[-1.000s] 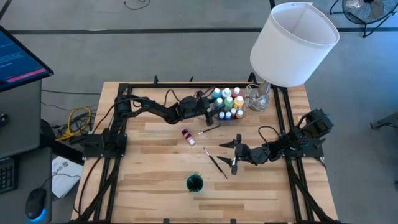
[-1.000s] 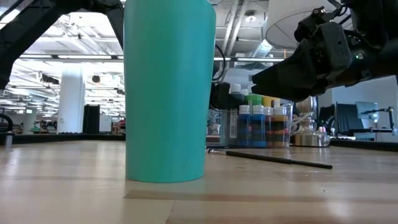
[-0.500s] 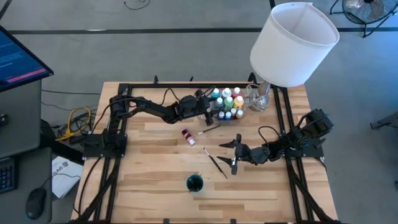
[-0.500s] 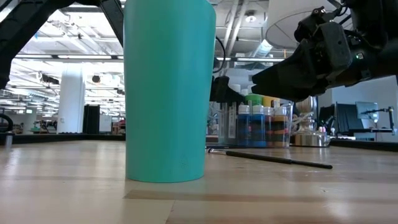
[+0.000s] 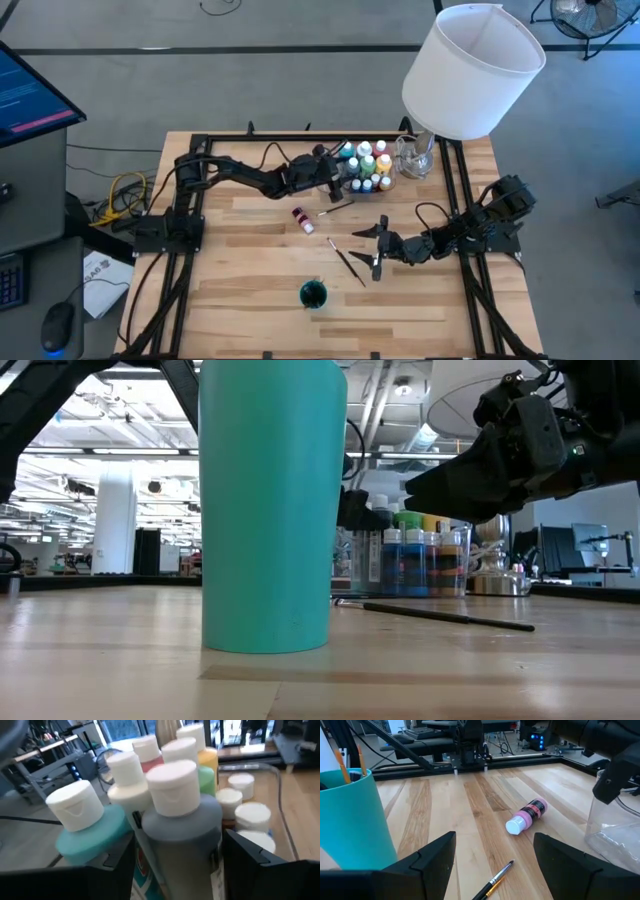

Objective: Pick & Place Paint Supplies
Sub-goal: Put the big black paint bottle into the transparent bin

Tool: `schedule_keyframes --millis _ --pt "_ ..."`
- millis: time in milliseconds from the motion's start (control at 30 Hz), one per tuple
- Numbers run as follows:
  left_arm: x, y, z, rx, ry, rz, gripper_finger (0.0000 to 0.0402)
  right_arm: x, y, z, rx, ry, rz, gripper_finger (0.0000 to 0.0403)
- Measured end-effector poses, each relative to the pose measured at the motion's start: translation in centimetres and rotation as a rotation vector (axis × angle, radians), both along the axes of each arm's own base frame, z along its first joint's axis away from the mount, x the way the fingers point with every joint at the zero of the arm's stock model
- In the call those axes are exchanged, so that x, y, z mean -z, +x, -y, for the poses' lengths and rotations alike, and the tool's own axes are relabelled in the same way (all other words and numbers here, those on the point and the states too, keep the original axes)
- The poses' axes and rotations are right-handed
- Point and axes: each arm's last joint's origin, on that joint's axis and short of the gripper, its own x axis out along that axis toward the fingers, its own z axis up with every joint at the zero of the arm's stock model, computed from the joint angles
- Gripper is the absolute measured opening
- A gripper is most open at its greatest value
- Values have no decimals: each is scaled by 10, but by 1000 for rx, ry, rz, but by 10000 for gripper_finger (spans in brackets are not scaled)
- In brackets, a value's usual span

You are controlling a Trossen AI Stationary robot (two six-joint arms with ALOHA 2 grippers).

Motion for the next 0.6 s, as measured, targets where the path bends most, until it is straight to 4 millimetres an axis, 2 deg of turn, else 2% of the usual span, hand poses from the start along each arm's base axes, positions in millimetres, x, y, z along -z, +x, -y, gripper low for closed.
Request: schedule_keyframes --millis 400,600 --pt "-33 -13 4 -8 -16 -79 195 0 0 0 -2 4 1 260" --pt "-33 -22 0 -27 -70 -180 184 0 0 0 1 18 4 260"
